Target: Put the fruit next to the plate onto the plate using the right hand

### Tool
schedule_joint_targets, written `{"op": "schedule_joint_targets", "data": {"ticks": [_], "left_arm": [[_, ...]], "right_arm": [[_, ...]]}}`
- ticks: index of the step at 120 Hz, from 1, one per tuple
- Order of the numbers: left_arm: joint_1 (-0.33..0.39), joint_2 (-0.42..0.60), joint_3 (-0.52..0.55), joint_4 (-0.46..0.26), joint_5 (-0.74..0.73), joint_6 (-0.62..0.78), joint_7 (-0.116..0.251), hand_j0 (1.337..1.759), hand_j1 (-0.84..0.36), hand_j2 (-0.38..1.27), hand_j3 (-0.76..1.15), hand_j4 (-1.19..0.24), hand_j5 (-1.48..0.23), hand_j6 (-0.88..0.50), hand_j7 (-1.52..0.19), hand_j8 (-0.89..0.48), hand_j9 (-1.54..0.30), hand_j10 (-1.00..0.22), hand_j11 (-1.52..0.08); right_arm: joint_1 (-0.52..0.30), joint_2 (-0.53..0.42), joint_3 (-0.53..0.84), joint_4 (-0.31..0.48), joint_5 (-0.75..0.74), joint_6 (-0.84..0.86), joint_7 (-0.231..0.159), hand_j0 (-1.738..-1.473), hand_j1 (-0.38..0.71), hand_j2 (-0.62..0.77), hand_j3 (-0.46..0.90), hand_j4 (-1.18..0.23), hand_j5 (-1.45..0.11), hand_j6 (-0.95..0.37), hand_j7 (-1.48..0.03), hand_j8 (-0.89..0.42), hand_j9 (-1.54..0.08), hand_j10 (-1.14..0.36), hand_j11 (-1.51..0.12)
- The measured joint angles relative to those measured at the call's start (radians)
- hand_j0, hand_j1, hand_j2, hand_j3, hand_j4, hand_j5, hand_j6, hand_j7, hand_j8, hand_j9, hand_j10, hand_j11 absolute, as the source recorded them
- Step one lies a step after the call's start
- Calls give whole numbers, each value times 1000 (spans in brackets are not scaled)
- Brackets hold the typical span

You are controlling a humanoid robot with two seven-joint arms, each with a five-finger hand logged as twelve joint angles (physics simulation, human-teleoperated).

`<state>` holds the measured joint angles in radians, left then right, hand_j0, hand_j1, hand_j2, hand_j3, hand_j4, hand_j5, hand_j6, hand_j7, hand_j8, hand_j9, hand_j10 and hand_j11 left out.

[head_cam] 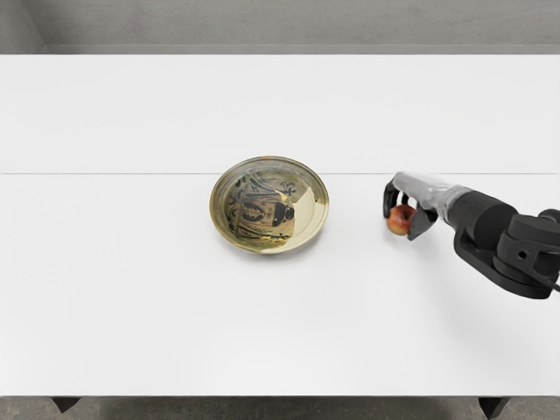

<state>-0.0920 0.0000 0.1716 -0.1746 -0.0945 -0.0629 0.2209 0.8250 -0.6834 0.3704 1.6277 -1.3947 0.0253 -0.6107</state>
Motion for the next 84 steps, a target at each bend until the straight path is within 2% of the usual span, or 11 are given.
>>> {"op": "schedule_joint_targets", "data": {"ticks": [84], "left_arm": [[0, 0, 0, 0, 0, 0, 0, 1658, 349, 0, 0, 0, 0, 0, 0, 0, 0, 0, 0]], "right_arm": [[26, 117, 116, 2, 21, 23, -1, -1651, 226, 184, 0, -775, -1076, -442, -1035, -413, -1061, -771, -1063]]}}
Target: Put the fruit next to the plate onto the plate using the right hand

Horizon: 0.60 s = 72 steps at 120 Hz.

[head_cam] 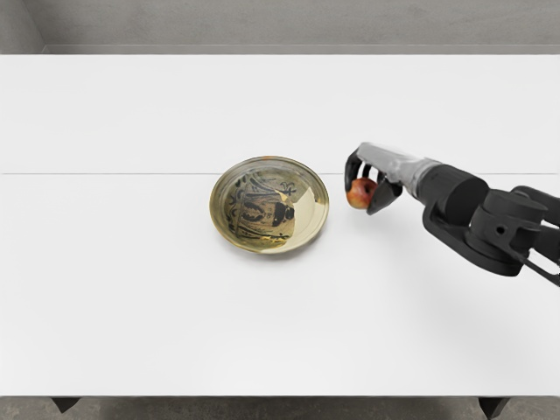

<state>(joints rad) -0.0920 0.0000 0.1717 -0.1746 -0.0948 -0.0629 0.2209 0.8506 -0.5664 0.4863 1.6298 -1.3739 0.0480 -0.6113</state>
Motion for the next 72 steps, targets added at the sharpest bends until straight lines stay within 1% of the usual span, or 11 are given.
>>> {"op": "schedule_joint_targets", "data": {"ticks": [24, 54, 72], "left_arm": [[0, 0, 0, 0, 0, 0, 0, 1658, 349, 0, 0, 0, 0, 0, 0, 0, 0, 0, 0], [0, 0, 0, 0, 0, 0, 0, 1658, 349, 0, 0, 0, 0, 0, 0, 0, 0, 0, 0], [0, 0, 0, 0, 0, 0, 0, 1658, 349, 0, 0, 0, 0, 0, 0, 0, 0, 0, 0]], "right_arm": [[20, 52, 6, -15, 3, 1, 0, -1651, 225, 184, 0, -775, -1076, -441, -1035, -412, -1061, -773, -1063], [56, 129, 6, -73, 3, 3, 0, -1651, 225, 181, 0, -774, -1074, -441, -1034, -412, -1060, -775, -1063], [71, 187, 4, -126, 0, 5, 0, -1650, 225, 179, 0, -775, -1072, -441, -1033, -413, -1059, -776, -1062]]}}
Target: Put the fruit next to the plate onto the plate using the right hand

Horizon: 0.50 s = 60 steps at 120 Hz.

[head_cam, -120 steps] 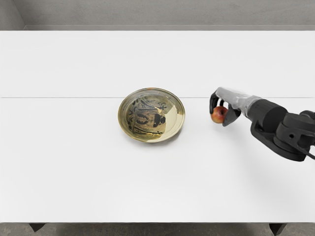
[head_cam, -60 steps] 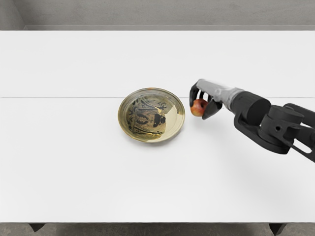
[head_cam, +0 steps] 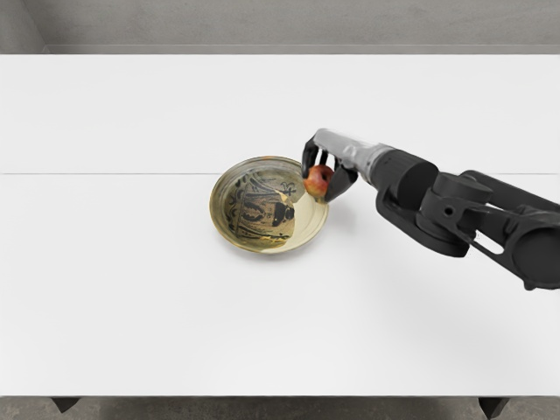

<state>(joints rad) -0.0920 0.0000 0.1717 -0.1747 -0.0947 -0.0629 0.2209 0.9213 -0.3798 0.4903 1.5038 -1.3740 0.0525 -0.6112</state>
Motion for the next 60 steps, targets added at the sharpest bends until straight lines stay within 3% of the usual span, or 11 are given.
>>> {"op": "schedule_joint_targets", "data": {"ticks": [32, 60], "left_arm": [[0, 0, 0, 0, 0, 0, 0, 1658, 349, 0, 0, 0, 0, 0, 0, 0, 0, 0, 0], [0, 0, 0, 0, 0, 0, 0, 1658, 349, 0, 0, 0, 0, 0, 0, 0, 0, 0, 0]], "right_arm": [[4, 94, -10, -86, -6, 0, 0, -1651, 228, 184, 0, -775, -1074, -438, -1034, -410, -1061, -775, -1064], [1, 120, -13, -110, -8, 0, 0, -1651, 228, 182, 0, -775, -1074, -438, -1034, -410, -1061, -776, -1064]]}}
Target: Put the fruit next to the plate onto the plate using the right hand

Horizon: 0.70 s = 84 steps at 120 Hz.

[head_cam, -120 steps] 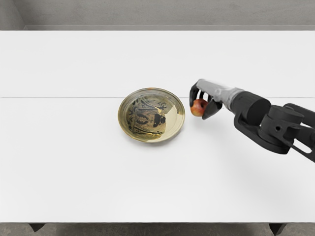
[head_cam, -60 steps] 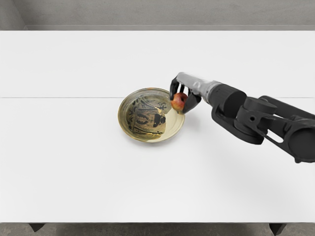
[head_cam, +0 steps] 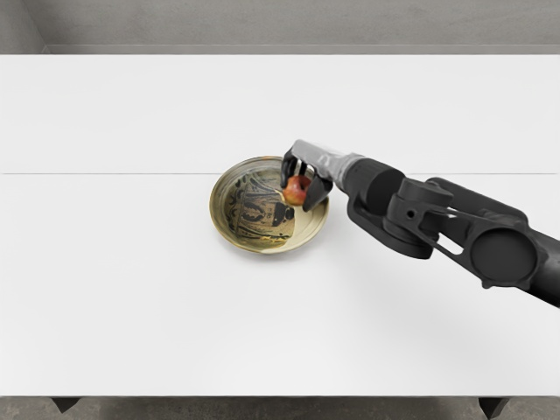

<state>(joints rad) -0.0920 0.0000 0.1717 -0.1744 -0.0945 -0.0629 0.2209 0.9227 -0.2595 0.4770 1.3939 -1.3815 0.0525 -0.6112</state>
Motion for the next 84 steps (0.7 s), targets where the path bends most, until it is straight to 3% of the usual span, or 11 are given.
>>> {"op": "schedule_joint_targets", "data": {"ticks": [36, 45, 63, 84], "left_arm": [[0, 0, 0, 0, 0, 0, 0, 1658, 349, 0, 0, 0, 0, 0, 0, 0, 0, 0, 0], [0, 0, 0, 0, 0, 0, 0, 1658, 349, 0, 0, 0, 0, 0, 0, 0, 0, 0, 0], [0, 0, 0, 0, 0, 0, 0, 1658, 349, 0, 0, 0, 0, 0, 0, 0, 0, 0, 0], [0, 0, 0, 0, 0, 0, 0, 1658, 349, 0, 0, 0, 0, 0, 0, 0, 0, 0, 0]], "right_arm": [[-5, 3, -2, -24, 1, 1, 0, -1651, 232, 192, 0, -768, -1061, -441, -1023, -414, -1049, -778, -1053], [-6, 3, -2, -25, 3, -1, 0, -1653, 228, 167, 0, -699, -957, -458, -928, -441, -947, -798, -953], [-6, 16, -1, -24, 4, -3, 0, -1656, 182, 37, 0, -543, -738, -418, -720, -406, -733, -650, -735], [-4, 26, -1, -24, 4, -3, 0, -1657, 149, -29, 0, -459, -610, -406, -602, -401, -608, -504, -608]]}}
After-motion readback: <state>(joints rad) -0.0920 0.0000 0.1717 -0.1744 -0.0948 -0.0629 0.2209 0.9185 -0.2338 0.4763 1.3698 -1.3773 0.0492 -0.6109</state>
